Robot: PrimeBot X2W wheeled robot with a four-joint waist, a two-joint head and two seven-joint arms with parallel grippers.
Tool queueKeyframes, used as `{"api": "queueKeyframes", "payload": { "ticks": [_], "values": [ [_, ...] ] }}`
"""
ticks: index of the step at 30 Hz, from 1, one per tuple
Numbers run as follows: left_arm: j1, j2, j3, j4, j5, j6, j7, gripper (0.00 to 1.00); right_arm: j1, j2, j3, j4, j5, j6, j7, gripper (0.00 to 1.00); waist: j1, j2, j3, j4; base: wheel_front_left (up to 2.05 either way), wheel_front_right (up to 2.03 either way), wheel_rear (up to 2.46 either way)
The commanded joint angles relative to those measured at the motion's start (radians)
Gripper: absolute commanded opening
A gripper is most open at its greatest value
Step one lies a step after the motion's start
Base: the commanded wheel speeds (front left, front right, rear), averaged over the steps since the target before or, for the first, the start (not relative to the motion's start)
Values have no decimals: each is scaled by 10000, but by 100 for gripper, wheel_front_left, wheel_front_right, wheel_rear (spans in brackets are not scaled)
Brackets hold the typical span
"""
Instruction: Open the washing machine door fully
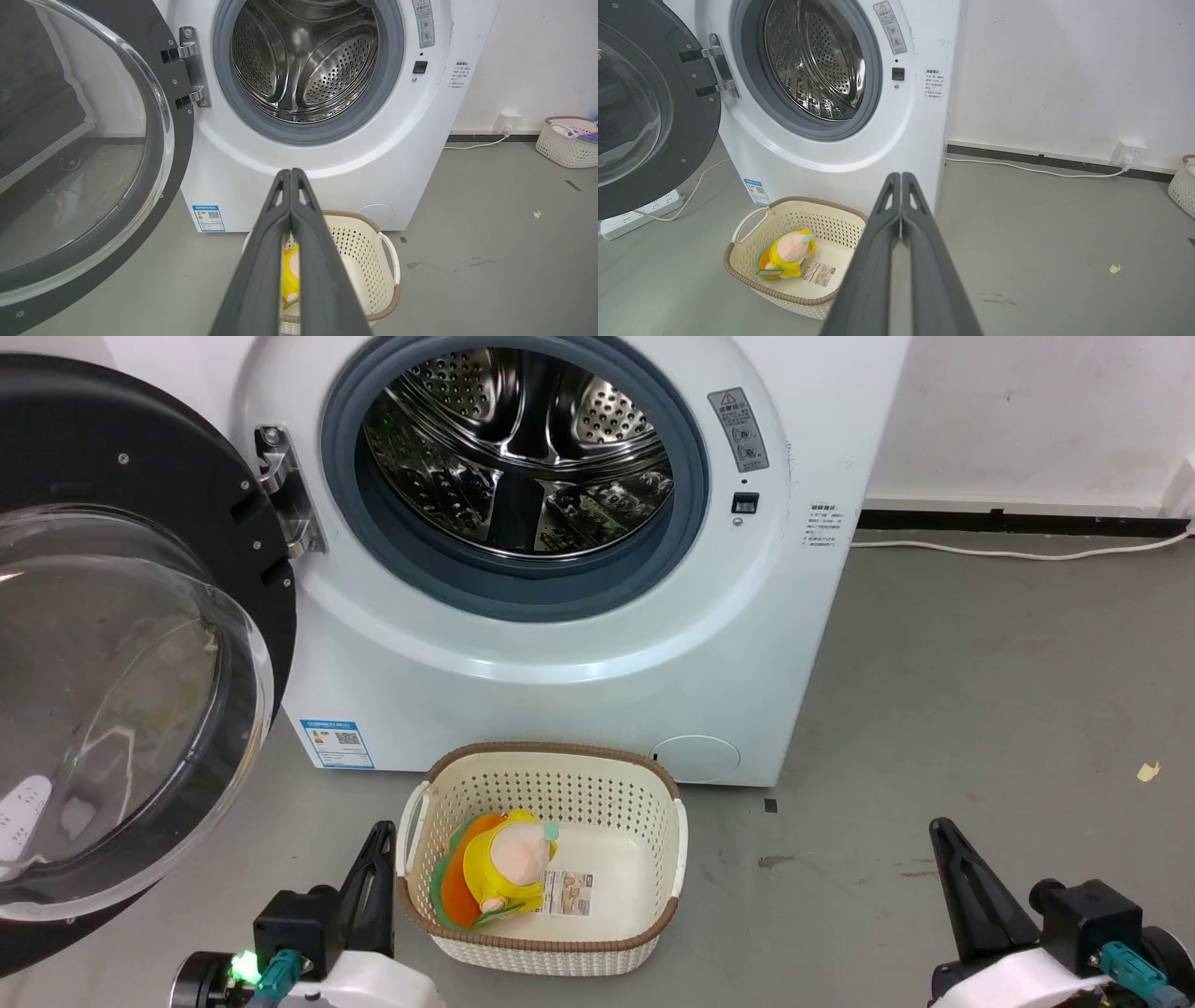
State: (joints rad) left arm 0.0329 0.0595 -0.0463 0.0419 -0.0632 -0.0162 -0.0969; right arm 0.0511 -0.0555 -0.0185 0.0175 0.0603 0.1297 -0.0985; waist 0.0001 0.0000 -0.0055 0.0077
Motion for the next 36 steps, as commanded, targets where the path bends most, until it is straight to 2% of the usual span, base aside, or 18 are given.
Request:
{"api": "queueKeyframes", "payload": {
  "ticks": [1,36],
  "values": [
    [-167,-11,60,-58,84,56,55,0,-160,34,27,-76,-125,6,62,0,0,0,2,-3,0,0,0],
    [-290,-73,365,-331,499,136,748,0,-426,48,147,-151,-487,9,761,0,-1,0,43,-59,0,0,0]
  ]
}}
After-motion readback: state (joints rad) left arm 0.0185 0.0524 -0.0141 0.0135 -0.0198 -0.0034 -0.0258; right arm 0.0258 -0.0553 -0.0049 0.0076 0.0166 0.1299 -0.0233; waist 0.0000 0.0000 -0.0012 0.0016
